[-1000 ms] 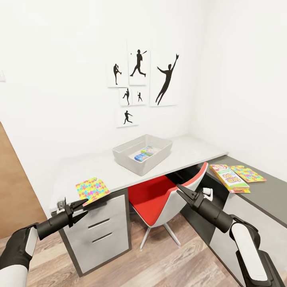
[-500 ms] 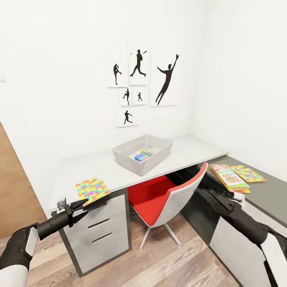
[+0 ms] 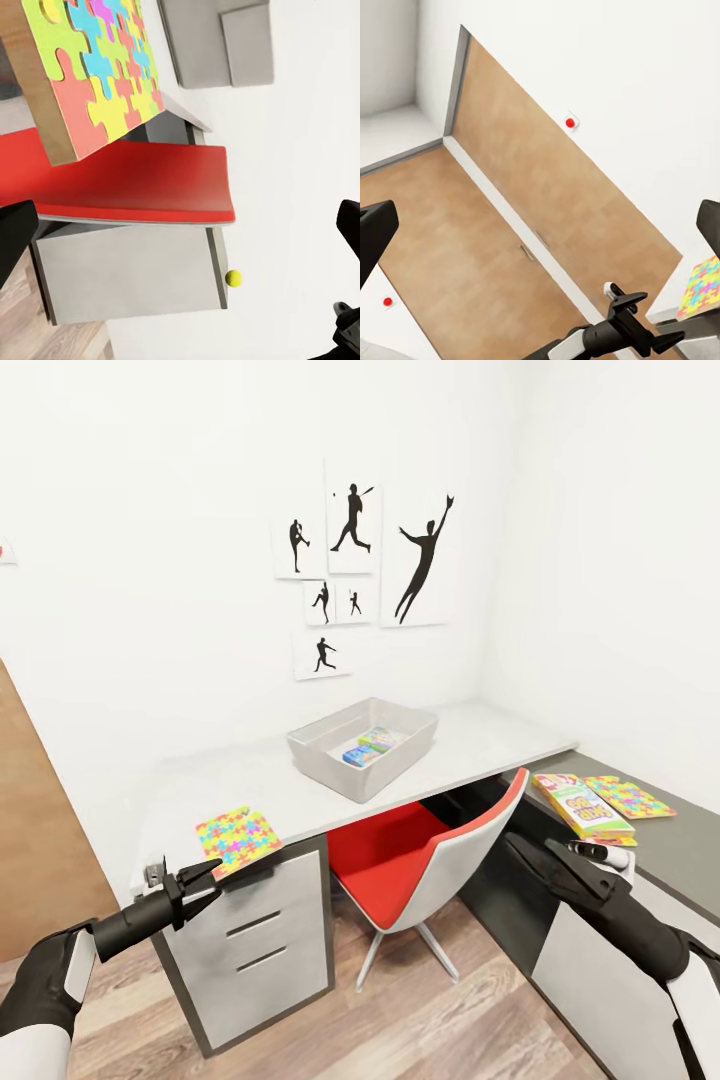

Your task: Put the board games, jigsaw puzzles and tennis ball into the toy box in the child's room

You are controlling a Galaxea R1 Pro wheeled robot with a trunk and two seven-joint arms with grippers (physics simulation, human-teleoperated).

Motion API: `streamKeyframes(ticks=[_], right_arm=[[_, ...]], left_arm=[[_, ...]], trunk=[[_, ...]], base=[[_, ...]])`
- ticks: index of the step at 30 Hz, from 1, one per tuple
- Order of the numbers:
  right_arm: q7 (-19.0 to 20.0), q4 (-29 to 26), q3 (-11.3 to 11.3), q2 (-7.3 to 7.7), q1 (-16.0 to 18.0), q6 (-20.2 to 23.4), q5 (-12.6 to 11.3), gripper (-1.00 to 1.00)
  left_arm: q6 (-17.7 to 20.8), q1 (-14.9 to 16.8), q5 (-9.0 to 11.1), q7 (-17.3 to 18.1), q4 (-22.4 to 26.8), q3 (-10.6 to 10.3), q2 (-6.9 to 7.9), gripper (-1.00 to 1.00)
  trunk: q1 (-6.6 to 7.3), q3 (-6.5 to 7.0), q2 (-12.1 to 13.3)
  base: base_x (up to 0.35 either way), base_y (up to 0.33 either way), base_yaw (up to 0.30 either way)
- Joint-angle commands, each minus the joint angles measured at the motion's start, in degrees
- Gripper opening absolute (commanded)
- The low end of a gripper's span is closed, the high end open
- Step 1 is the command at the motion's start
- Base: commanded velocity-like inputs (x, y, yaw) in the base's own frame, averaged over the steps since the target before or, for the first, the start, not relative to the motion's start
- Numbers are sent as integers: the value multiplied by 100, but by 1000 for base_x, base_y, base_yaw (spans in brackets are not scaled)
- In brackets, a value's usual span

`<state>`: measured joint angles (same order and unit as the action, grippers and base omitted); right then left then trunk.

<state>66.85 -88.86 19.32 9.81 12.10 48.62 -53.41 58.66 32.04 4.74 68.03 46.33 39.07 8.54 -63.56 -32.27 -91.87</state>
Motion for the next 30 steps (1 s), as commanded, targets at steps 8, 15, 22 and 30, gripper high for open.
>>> streamKeyframes(ticks=[8, 15, 22, 30], right_arm=[[3, 0, -1, -5, 3, 26, -20, 100], [1, 0, 1, -14, 3, 24, -20, 100], [3, 0, 1, -15, 3, 24, -20, 100], [3, 0, 1, -15, 3, 24, -20, 100]], left_arm=[[39, 4, 9, 2, -1, 4, -1, 100], [40, 4, 10, 0, -1, 4, -1, 100], [40, 4, 10, -6, -1, 12, -1, 100], [41, 4, 10, -9, -1, 13, -1, 100]], trunk=[[0, -6, -3], [0, -6, -3], [-109, -96, -204], [-153, -131, -284]], base=[[1, 77, 0], [0, 22, 0], [0, 1, 0], [0, 0, 0]])
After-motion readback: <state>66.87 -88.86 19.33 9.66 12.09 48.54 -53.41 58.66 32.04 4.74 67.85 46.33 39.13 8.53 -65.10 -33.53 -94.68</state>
